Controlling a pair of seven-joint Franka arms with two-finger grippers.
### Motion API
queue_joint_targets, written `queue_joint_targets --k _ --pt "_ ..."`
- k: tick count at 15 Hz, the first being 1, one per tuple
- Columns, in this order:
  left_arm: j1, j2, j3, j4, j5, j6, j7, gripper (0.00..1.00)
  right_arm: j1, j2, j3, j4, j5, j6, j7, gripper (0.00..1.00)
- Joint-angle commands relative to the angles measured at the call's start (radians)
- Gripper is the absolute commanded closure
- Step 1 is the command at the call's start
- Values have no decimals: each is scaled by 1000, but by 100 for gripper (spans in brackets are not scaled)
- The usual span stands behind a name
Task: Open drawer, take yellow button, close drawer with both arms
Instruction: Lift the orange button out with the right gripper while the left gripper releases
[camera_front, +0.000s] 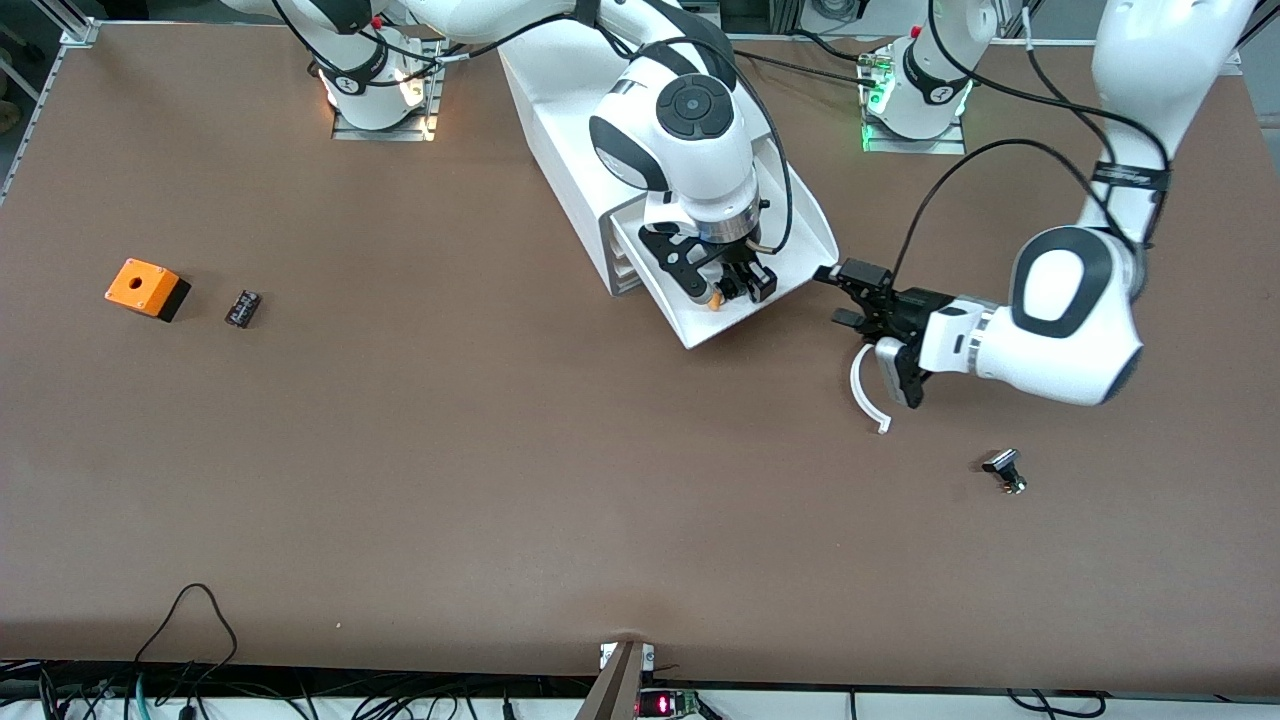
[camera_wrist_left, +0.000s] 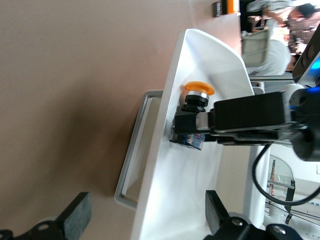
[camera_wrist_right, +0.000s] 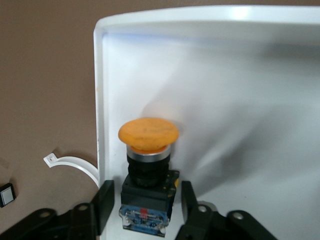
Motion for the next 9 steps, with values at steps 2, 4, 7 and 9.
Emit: queue_joint_targets --k 2,4,7,9 --pt "-1 6 -1 169 167 -109 -296 0 3 1 4 32 14 -19 14 100" --pt "-4 6 -2 226 231 -155 -445 0 1 -13 4 35 12 -30 14 100" --pt "-5 4 -4 249 328 -160 -555 0 -37 -59 6 37 18 -68 -29 100" --pt "-17 -6 -16 265 421 -159 -634 0 -75 -90 4 35 58 -116 -129 100"
